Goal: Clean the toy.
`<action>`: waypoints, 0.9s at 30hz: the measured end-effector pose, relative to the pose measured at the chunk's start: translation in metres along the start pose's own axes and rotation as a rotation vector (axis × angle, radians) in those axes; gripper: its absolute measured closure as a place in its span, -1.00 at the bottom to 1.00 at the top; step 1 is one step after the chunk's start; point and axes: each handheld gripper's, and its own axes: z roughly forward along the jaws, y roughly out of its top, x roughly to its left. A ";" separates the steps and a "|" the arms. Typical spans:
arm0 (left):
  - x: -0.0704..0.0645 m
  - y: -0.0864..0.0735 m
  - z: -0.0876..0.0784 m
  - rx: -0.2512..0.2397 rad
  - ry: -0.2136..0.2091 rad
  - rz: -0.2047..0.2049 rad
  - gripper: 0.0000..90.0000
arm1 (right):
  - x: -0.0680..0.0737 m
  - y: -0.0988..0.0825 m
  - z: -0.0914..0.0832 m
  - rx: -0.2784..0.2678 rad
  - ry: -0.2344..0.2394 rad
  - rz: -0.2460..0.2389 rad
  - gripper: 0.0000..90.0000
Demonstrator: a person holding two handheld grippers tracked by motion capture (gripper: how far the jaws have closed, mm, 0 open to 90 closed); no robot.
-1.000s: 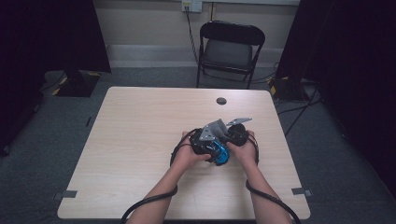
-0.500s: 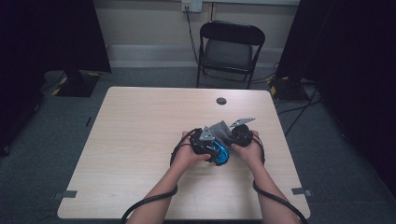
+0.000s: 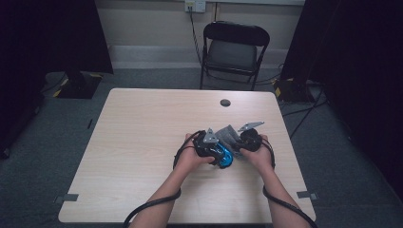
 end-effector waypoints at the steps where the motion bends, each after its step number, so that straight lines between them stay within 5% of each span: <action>1: 0.000 0.000 0.000 0.000 0.000 0.000 -0.56 | 0.000 0.000 -0.001 0.001 0.001 -0.005 0.69; 27: 0.000 0.001 0.000 0.001 0.002 -0.007 -0.56 | 0.000 -0.026 -0.028 0.019 0.020 -0.049 0.69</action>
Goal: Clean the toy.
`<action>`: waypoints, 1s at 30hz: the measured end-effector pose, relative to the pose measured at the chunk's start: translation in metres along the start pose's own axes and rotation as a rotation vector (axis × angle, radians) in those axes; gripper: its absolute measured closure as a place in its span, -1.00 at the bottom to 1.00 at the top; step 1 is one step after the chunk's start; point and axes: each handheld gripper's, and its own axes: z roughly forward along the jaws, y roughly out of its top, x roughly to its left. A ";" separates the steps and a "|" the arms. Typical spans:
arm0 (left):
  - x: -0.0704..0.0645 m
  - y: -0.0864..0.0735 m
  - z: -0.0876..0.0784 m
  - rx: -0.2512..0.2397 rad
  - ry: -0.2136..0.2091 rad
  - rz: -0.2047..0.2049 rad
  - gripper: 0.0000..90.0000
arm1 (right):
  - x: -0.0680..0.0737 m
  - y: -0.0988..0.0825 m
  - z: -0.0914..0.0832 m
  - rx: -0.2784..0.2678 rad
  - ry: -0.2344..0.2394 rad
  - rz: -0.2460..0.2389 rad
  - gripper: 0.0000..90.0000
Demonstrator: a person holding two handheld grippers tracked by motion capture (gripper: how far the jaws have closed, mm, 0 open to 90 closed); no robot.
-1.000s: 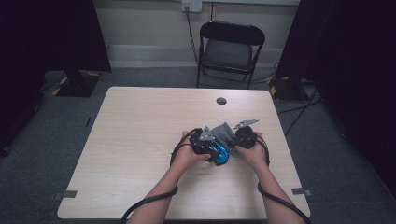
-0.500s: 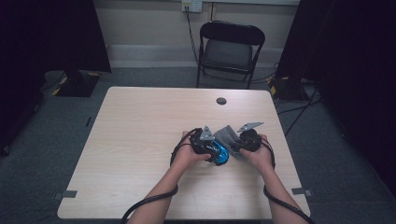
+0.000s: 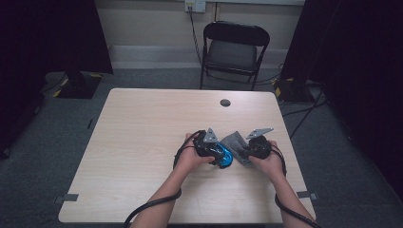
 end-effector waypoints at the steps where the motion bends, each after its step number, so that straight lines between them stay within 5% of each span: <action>1: 0.000 0.000 0.000 -0.001 0.000 0.000 -0.56 | 0.000 -0.001 -0.001 -0.002 0.001 0.002 0.69; 30: -0.002 0.004 0.001 0.028 0.002 0.005 -0.56 | 0.013 -0.053 -0.043 -0.021 -0.002 0.015 0.68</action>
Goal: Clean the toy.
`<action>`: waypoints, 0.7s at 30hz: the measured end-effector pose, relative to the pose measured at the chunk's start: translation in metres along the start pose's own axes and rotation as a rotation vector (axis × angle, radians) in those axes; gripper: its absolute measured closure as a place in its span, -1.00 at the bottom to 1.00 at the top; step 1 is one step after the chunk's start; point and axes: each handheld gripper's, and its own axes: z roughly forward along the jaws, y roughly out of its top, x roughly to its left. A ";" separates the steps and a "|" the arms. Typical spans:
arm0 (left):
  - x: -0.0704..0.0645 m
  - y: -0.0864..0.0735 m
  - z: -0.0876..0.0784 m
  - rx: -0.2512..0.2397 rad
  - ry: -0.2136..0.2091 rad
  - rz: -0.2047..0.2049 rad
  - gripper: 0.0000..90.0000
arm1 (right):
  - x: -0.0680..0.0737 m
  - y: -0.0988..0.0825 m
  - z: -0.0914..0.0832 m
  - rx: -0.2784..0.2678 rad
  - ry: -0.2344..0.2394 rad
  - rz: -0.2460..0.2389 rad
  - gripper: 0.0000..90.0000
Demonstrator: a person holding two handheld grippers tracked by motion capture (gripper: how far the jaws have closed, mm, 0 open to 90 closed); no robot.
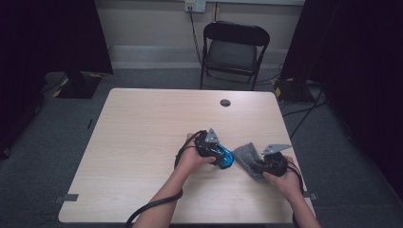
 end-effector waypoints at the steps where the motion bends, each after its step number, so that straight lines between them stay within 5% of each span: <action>1: 0.000 0.000 0.000 0.002 0.000 -0.001 -0.56 | 0.000 -0.002 -0.002 0.001 -0.002 0.004 0.68; 11: 0.001 0.005 -0.003 0.000 -0.030 -0.061 -0.33 | -0.007 -0.009 -0.026 -0.057 -0.019 0.049 0.68; 14: -0.002 0.012 -0.007 -0.034 -0.033 -0.062 -0.29 | -0.007 -0.006 -0.032 -0.076 -0.016 0.049 0.68; 21: -0.002 0.018 -0.030 -0.039 -0.038 -0.066 -0.33 | 0.005 0.008 -0.036 -0.096 0.002 0.022 0.68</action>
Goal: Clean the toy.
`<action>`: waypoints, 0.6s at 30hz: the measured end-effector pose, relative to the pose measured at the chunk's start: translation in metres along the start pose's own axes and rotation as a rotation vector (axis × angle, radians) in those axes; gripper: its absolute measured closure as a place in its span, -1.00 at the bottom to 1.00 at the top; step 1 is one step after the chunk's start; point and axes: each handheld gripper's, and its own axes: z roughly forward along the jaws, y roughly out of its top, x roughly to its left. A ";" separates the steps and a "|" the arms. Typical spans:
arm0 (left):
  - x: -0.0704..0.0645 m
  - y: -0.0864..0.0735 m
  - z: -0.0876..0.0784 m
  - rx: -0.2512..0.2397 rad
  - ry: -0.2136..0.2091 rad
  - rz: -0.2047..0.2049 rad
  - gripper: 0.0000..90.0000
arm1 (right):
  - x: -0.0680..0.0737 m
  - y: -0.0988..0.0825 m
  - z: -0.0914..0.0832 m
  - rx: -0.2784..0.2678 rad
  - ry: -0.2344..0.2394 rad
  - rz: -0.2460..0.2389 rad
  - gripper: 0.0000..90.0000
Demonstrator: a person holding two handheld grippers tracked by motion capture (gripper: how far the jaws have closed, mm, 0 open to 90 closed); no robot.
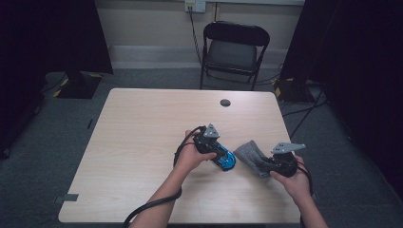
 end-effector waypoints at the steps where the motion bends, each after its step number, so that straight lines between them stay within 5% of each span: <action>1: 0.001 0.000 -0.005 0.001 0.002 0.002 -0.33 | 0.004 0.004 0.000 -0.001 0.000 -0.015 0.68; 9: 0.012 -0.014 -0.060 -0.058 0.034 -0.032 -0.35 | 0.037 0.037 0.011 -0.013 0.066 -0.109 0.68; 18: 0.024 -0.047 -0.107 -0.096 0.082 -0.064 -0.35 | 0.101 0.064 0.067 0.009 0.211 -0.250 0.67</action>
